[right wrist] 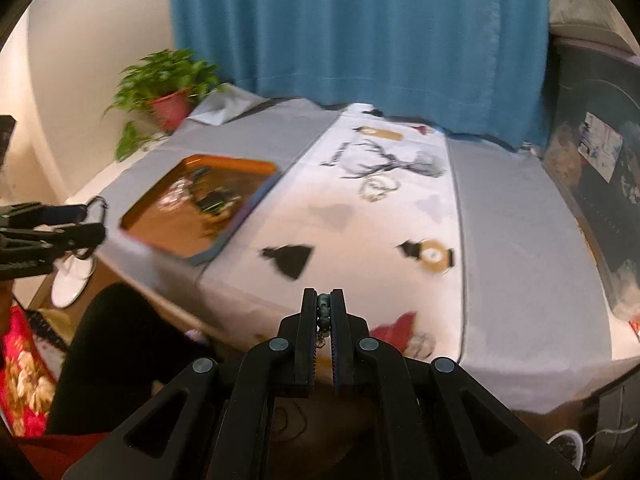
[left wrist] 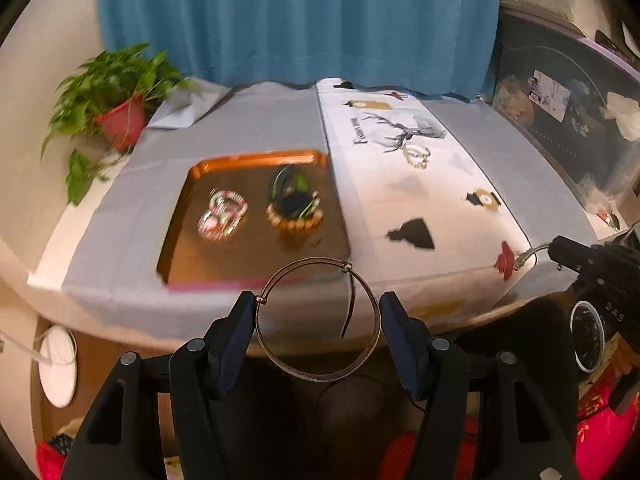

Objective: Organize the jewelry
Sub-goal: 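Carry the hoop bangle and teal bracelet over the copper tray with both tools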

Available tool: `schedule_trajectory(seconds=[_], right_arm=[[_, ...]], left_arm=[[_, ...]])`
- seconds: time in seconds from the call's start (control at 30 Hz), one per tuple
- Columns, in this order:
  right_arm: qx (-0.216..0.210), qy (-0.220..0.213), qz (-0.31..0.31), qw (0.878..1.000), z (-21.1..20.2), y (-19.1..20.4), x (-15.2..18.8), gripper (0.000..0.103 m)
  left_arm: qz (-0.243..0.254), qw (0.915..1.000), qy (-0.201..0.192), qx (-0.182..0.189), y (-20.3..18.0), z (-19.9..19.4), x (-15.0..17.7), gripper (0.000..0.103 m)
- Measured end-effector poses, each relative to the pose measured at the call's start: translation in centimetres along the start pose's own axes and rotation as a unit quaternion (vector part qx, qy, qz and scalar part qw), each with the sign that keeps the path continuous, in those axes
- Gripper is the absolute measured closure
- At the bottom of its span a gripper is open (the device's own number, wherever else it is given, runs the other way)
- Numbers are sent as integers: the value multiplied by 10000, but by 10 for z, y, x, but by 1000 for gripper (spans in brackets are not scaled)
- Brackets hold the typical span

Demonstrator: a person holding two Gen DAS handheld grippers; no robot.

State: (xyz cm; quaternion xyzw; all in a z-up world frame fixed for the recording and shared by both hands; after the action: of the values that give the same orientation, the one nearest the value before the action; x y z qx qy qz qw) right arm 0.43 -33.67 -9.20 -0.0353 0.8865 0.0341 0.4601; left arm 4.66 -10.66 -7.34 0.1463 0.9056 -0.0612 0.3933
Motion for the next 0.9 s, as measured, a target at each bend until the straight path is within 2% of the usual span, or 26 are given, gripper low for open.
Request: schedule_trajectory(seconds=[0.17,0.37,0.63,0.9], right_arm=[[-248,24,-143,9996,-27,41,16,97],[-574,56,-293,9979,-48,81,28,97],[-794,86,-471,9957,-57,114,33,97],[-873,107,-537,9947,-52,124,28,97]], left_arm=[[-84,9999,-2,-55,9,-19,29,44],[-95,9999,-63,-69,11,-34,47,44],[-50,9999,-102,31,8,-42,53,44],[-189,9997,-128,-9,22,-41,49,44]])
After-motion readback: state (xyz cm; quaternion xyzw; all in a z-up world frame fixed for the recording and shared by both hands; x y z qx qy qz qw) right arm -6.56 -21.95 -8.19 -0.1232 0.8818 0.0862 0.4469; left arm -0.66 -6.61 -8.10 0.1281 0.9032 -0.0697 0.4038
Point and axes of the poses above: each gripper's, at about its wrist camera, not at the fingertips, and z roughly the way its jaws point, y to its left, x to its underside, the point moved 7 cm from there along z, roughly the way its jaws point, and after that the axes turned 8 degrees about -y, right-handed, at the moved point
